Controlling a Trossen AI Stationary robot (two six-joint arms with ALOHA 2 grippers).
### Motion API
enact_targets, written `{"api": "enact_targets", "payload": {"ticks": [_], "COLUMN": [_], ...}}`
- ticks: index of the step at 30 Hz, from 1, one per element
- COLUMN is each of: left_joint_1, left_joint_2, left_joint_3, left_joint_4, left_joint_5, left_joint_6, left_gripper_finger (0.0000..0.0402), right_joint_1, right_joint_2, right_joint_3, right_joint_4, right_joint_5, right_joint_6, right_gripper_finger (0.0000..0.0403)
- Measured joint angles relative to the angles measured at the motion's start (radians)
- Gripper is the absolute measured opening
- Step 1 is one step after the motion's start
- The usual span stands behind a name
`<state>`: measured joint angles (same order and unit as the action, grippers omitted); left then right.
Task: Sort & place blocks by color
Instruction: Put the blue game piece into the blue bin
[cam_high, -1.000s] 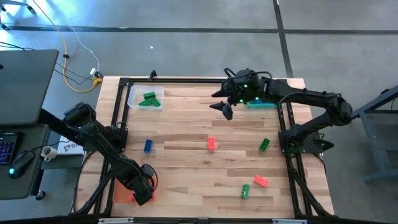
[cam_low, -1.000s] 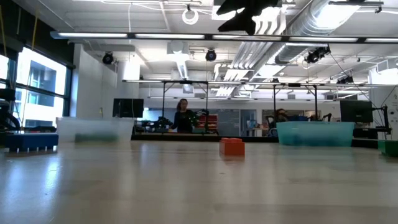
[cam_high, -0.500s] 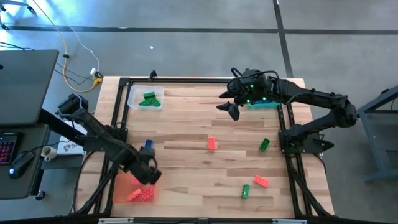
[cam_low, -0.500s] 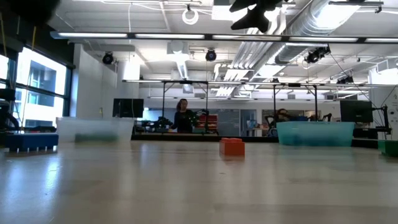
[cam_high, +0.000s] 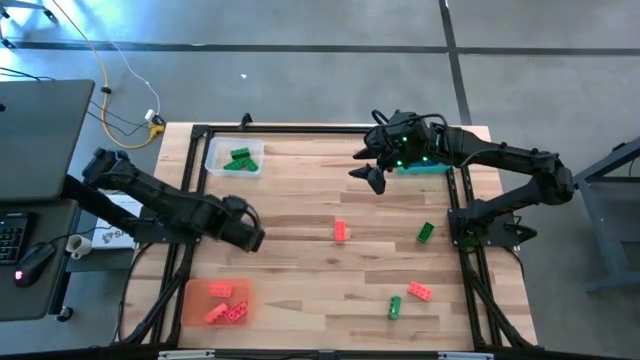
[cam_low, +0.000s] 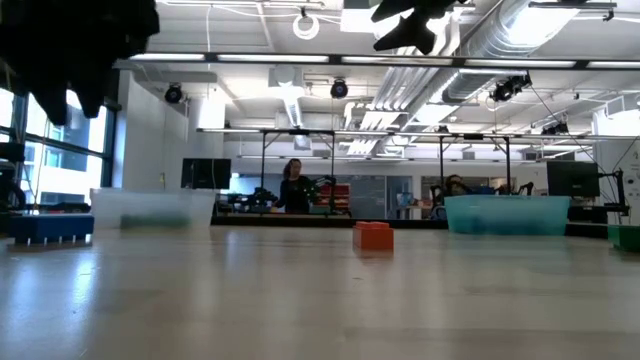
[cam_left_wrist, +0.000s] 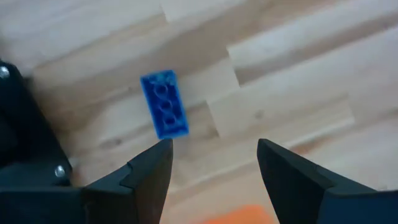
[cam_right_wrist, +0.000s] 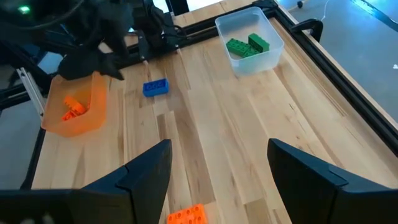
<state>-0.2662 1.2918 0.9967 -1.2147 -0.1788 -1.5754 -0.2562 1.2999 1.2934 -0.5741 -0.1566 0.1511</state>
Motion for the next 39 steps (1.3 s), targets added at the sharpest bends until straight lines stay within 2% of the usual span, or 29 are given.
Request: {"api": "enact_targets", "payload": {"ticks": [5,9,13,21,27,39], "left_joint_1": [0.091,0.134,0.154,0.183,0.197,0.197], "left_joint_2": [0.0,-0.008,-0.008,-0.008,-0.008,-0.008], "left_joint_3": [-0.076,-0.143,-0.187,-0.285,-0.331,-0.363], "left_joint_4": [0.021,0.105,0.173,0.203,0.314,0.308], "left_joint_5": [0.009,0.044,0.045,0.066,0.089,0.089], "left_joint_6": [0.037,0.027,0.026,-0.02,-0.019,-0.042], "left_gripper_finger": [0.0223,0.0223,0.0223,0.0223,0.0223,0.0223], "right_joint_1": [0.002,0.002,0.002,0.002,0.002,0.002], "right_joint_2": [0.0,0.0,0.0,0.0,0.0,0.0], "right_joint_3": [0.0,0.0,0.0,0.0,0.0,0.001], "right_joint_4": [-0.002,-0.006,-0.006,-0.005,-0.005,0.003], "right_joint_5": [0.0,0.0,0.0,0.0,0.0,0.001], "right_joint_6": [0.002,0.006,0.006,0.006,0.006,0.006], "right_gripper_finger": [0.0252,0.0252,0.0252,0.0252,0.0252,0.0252]}}
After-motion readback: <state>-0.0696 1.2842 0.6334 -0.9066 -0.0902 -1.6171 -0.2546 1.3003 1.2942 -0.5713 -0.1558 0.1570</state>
